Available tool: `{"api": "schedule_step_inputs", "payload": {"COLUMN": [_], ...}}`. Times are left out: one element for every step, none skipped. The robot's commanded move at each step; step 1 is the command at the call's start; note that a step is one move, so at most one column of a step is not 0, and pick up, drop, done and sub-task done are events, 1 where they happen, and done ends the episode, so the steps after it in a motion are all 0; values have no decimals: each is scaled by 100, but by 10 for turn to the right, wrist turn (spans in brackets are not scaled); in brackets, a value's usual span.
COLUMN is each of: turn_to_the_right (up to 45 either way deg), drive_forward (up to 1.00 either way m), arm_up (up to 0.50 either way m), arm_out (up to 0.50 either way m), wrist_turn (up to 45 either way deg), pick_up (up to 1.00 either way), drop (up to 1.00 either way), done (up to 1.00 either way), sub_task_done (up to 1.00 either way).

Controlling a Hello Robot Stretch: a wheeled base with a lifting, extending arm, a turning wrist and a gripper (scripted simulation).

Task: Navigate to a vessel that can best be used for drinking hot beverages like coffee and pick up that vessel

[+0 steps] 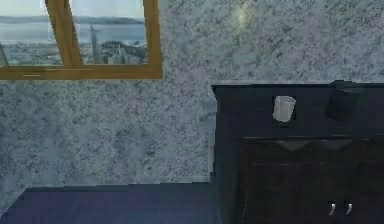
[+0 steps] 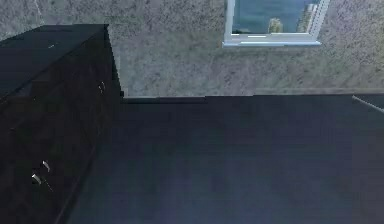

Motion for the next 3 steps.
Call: {"api": "schedule_step_inputs", "payload": {"turn_to_the_right": [-450, -180, 450], "drive_forward": [0, 0, 0], "arm_up": [0, 0, 0], "arm_out": [0, 0, 0], "wrist_turn": [0, 0, 0], "pick_up": [0, 0, 0], "drop": [0, 0, 0], "done": [0, 0, 0], "sub_task_done": [0, 0, 0]}}
